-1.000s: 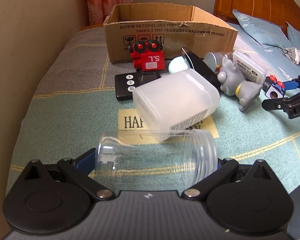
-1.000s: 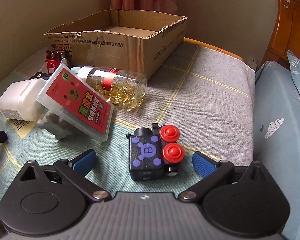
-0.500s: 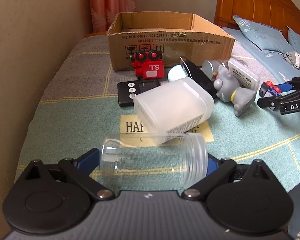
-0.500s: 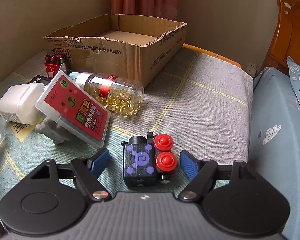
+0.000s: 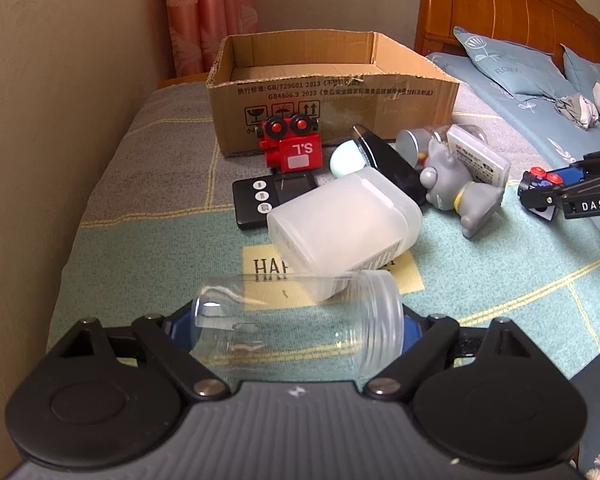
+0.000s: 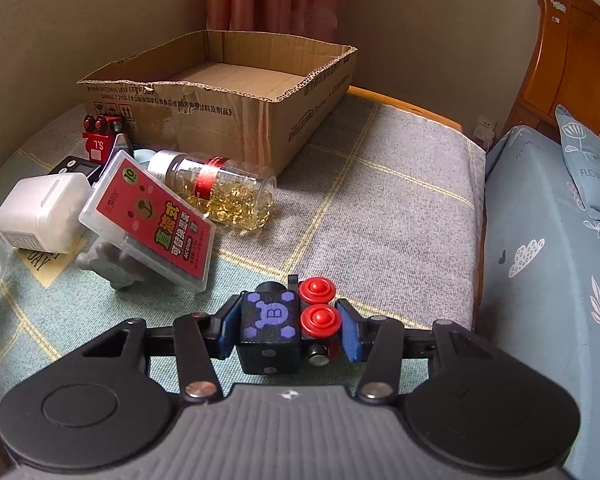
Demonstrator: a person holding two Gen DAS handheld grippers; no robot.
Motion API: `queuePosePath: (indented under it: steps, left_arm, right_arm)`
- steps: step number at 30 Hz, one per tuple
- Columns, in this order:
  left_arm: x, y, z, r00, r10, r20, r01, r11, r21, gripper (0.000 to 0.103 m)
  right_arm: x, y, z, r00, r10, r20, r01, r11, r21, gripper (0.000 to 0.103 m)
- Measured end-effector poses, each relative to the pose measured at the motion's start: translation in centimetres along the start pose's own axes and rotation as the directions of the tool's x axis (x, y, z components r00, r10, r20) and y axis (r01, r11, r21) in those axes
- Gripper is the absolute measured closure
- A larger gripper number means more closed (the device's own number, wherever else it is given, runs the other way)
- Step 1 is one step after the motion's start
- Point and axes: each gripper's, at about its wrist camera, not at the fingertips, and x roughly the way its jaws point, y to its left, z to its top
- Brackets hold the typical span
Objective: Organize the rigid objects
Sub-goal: 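Carry the clear jar into the cardboard box and release it while the right tool carries the cube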
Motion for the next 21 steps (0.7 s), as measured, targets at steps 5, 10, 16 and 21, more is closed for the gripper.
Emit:
queuePosePath:
  steps: [5, 10, 16, 21]
  left_arm:
    - [-1.0, 0.2, 1.3, 1.000, 0.000, 0.020, -0.001, 0.999, 0.042, 0.013]
    - [-2.2, 0.6, 3.5, 0.999, -0.012, 0.053, 0.008, 0.997, 0.079, 0.013]
    - [-2.9, 1.1, 8.8, 0.991, -0.024, 0.135, 0.013, 0.996, 0.086, 0.013]
    - [-2.3, 0.9, 13.6, 0.979, -0.012, 0.204, -0.011, 0.994, 0.111, 0.013]
  right_arm:
    - [-1.2, 0.7, 0.4, 1.000, -0.020, -0.003, 0.019, 0.999, -0.045, 0.048]
    - [-2.9, 0.8, 1.3, 1.000, -0.018, 0.025, 0.020, 0.998, -0.063, 0.048]
    - [-4.9, 1.1, 3.9, 0.997, 0.004, 0.082, 0.003, 0.996, -0.093, 0.048]
    - [-6.1, 1.5, 6.6, 0.988, 0.040, 0.149, -0.024, 0.994, -0.104, 0.048]
